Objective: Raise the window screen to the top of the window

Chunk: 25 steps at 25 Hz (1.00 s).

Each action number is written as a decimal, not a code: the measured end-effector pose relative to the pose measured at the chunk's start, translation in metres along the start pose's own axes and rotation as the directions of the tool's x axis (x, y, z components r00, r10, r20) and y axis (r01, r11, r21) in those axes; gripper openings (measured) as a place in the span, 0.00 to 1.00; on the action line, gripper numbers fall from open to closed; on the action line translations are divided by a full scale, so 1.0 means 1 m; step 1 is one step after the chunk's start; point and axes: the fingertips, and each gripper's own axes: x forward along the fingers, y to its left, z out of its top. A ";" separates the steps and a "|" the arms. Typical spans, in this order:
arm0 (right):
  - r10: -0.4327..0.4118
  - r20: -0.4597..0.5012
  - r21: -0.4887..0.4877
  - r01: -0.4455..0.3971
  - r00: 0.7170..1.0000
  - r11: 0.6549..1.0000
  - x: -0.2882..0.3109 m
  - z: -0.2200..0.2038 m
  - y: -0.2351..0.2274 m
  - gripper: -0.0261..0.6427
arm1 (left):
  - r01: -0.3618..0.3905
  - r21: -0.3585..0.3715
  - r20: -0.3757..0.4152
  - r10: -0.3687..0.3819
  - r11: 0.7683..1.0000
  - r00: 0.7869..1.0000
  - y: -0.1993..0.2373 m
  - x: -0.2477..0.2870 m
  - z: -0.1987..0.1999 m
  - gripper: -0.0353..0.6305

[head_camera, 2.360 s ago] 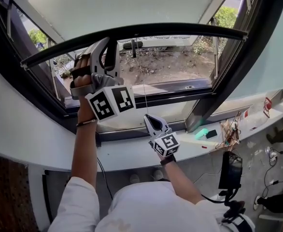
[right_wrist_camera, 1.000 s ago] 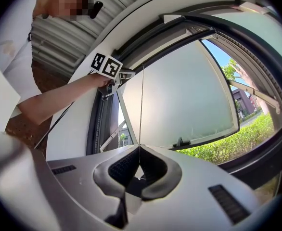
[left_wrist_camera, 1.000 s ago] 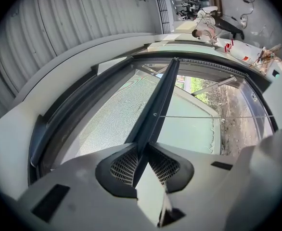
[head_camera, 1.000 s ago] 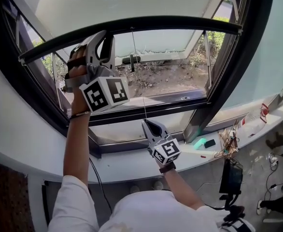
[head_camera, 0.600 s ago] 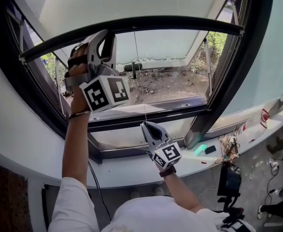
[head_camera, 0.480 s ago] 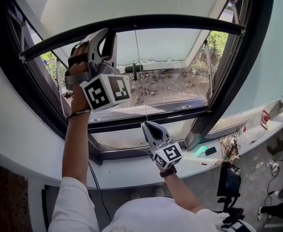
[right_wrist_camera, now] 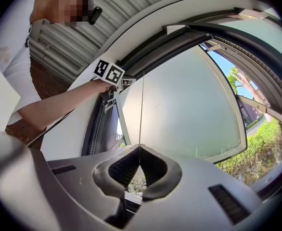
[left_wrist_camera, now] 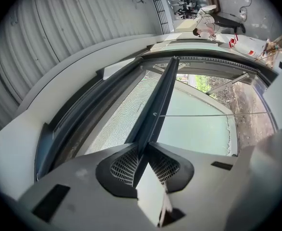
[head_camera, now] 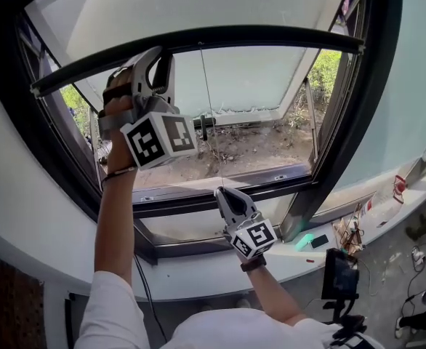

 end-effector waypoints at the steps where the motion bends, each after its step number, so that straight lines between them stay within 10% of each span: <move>1: 0.004 0.002 -0.004 -0.004 1.000 1.000 0.002 0.004 0.001 0.04 | -0.003 0.001 0.002 0.003 1.000 1.000 0.003 0.001 0.001 0.13; 25: 0.031 0.165 -0.070 -0.020 0.986 0.997 0.040 0.090 -0.006 0.04 | -0.088 -0.050 0.038 0.090 0.995 0.995 0.084 0.045 0.030 0.13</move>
